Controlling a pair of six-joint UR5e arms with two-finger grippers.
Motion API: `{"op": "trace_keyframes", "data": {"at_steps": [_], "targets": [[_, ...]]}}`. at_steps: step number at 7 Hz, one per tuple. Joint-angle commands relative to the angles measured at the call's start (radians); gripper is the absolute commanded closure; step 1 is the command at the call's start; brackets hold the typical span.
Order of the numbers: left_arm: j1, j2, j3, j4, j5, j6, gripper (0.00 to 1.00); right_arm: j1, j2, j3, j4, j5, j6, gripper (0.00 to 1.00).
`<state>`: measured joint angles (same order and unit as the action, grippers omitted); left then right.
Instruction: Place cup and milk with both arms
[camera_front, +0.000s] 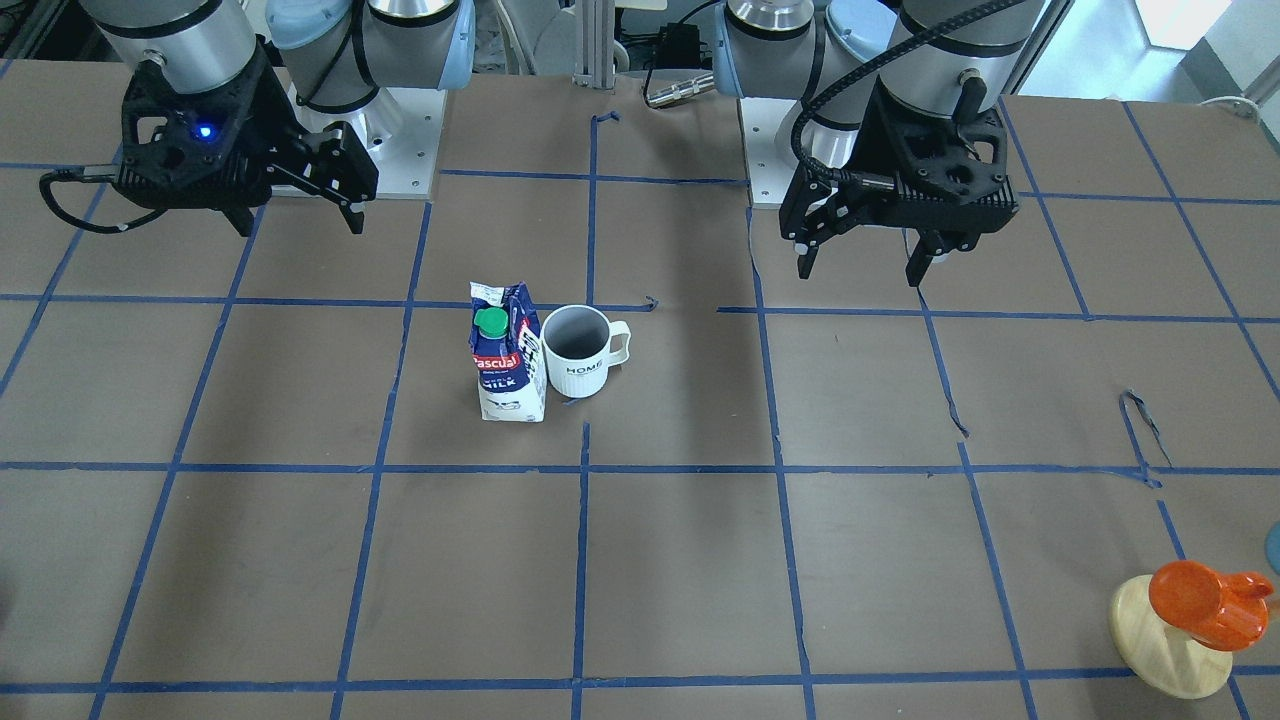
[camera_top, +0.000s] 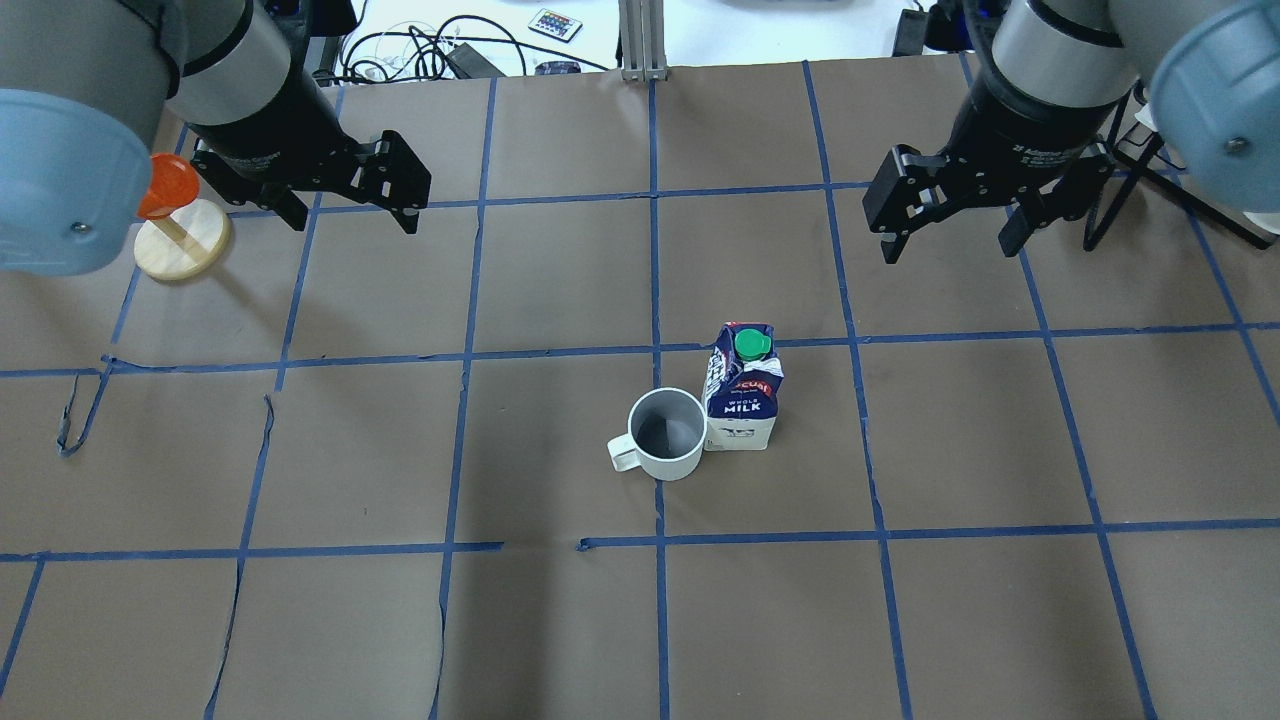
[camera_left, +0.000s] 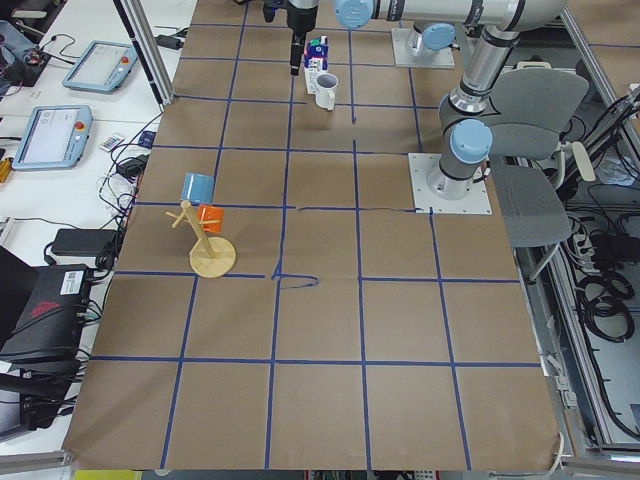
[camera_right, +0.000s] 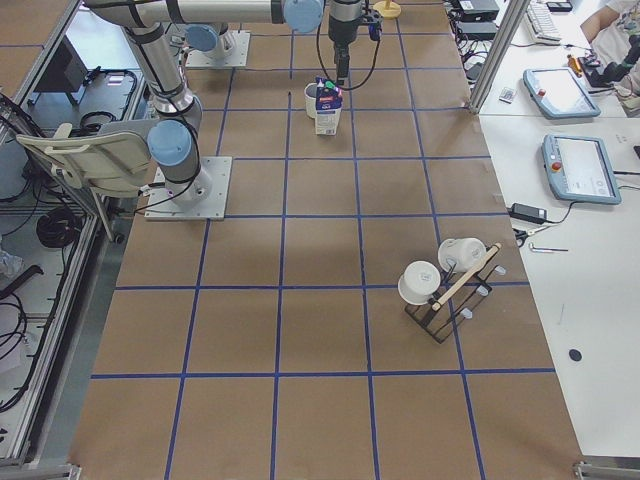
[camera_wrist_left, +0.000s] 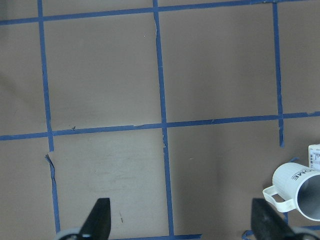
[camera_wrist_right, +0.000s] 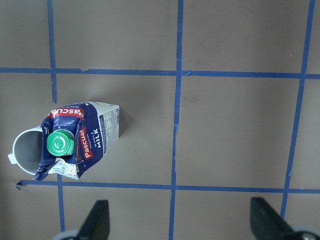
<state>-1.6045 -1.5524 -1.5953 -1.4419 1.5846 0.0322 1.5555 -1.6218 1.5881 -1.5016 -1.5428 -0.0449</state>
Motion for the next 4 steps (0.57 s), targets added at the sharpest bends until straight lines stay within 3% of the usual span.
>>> {"op": "trace_keyframes", "data": {"at_steps": [1, 4], "targets": [[0.0, 0.0, 0.0, 0.0, 0.0, 0.0, 0.0, -0.012, -0.009, 0.003, 0.035, -0.003, -0.004, 0.0], [0.002, 0.0, 0.0, 0.0, 0.0, 0.0, 0.0, -0.017, -0.006, 0.003, 0.023, 0.006, -0.003, 0.0]]}}
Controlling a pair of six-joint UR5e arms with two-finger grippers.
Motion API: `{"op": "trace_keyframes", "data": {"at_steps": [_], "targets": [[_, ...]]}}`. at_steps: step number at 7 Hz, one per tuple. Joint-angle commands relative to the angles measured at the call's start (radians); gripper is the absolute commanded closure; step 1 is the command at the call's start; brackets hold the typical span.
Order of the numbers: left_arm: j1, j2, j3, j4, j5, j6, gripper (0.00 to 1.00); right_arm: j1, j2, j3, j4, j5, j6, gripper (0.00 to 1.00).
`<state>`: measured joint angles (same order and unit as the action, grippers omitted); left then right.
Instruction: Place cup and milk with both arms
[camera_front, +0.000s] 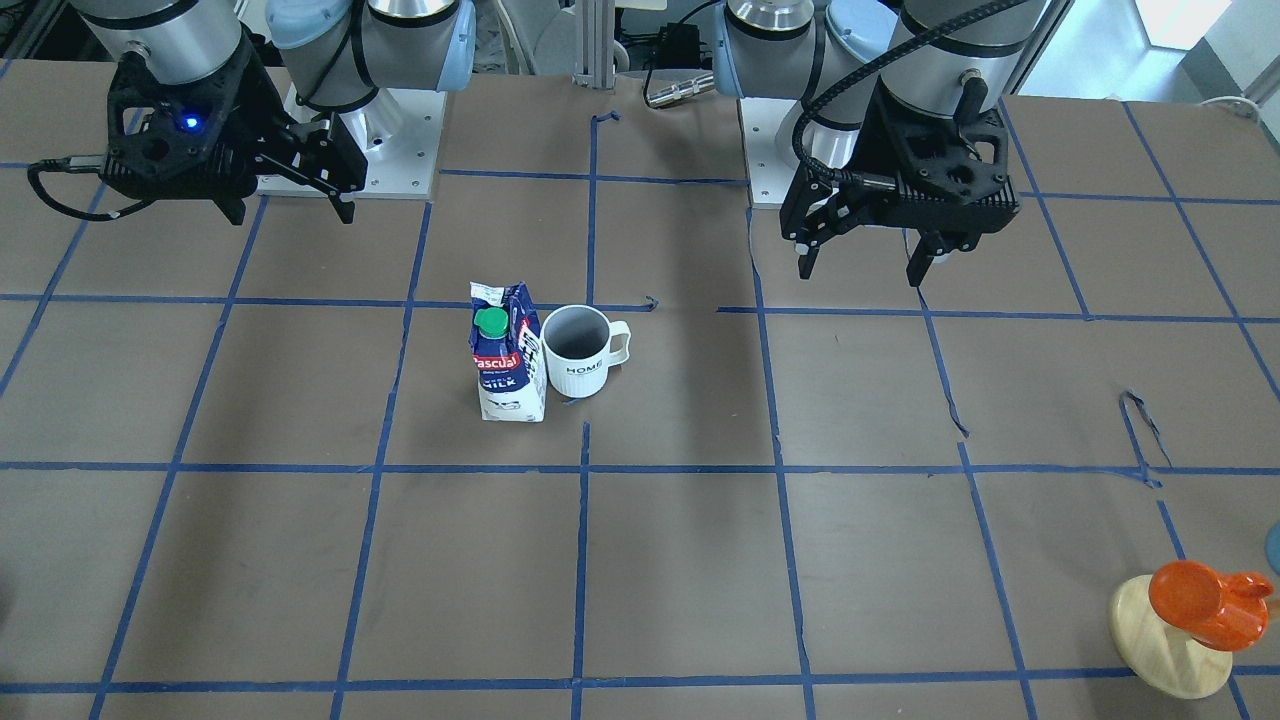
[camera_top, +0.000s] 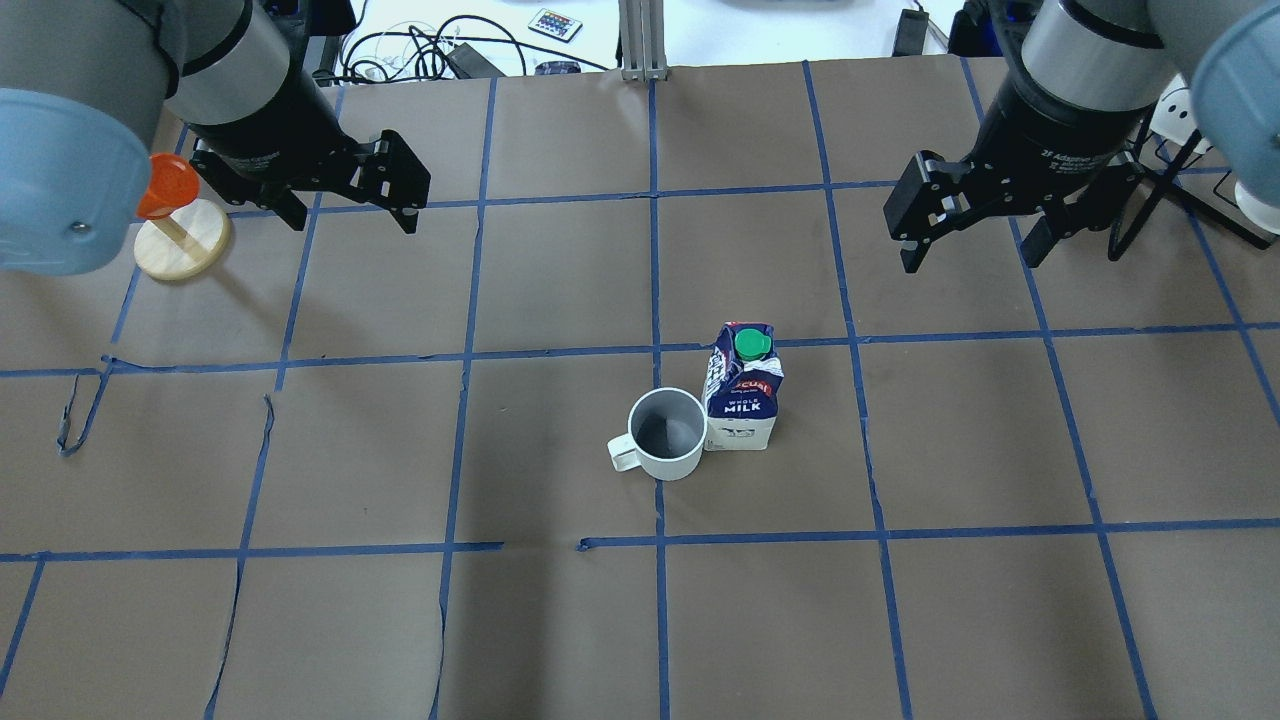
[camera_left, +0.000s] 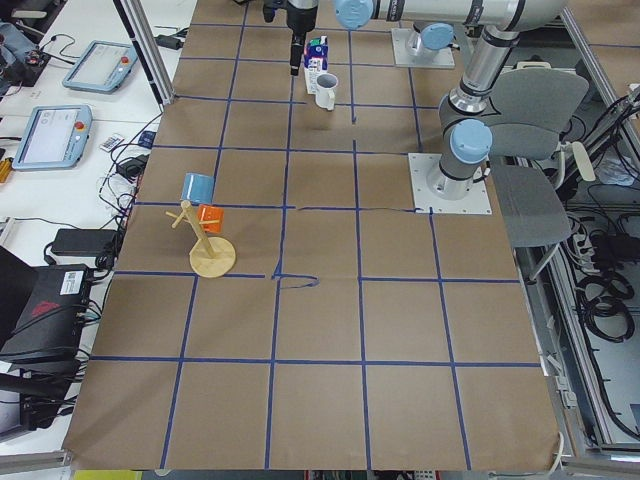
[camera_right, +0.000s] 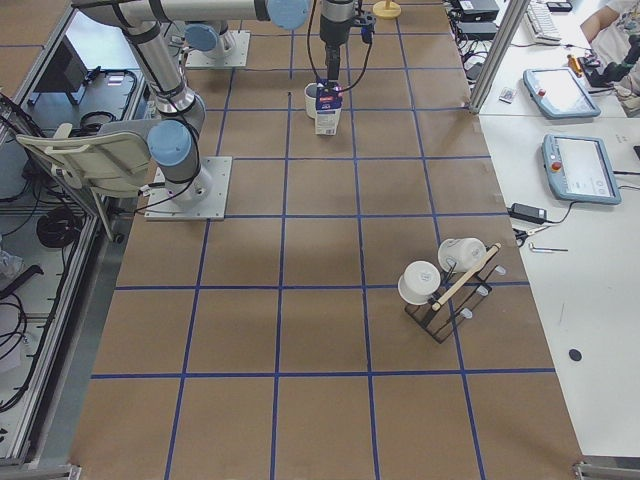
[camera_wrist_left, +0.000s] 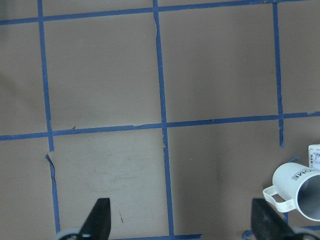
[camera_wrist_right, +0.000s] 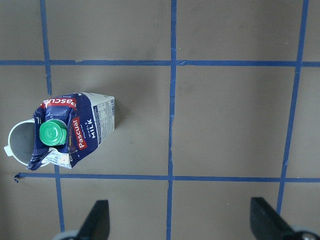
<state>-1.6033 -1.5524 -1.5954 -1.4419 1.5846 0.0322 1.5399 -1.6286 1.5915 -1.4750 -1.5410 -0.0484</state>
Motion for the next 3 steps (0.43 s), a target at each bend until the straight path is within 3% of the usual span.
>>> {"op": "trace_keyframes", "data": {"at_steps": [1, 3], "targets": [[0.0, 0.0, 0.0, 0.0, 0.0, 0.0, 0.0, -0.001, 0.001, -0.001, -0.007, 0.001, 0.002, 0.0], [-0.001, 0.0, 0.0, -0.002, 0.002, 0.0, 0.0, -0.001, 0.001, -0.001, -0.013, 0.001, 0.002, 0.0]]}}
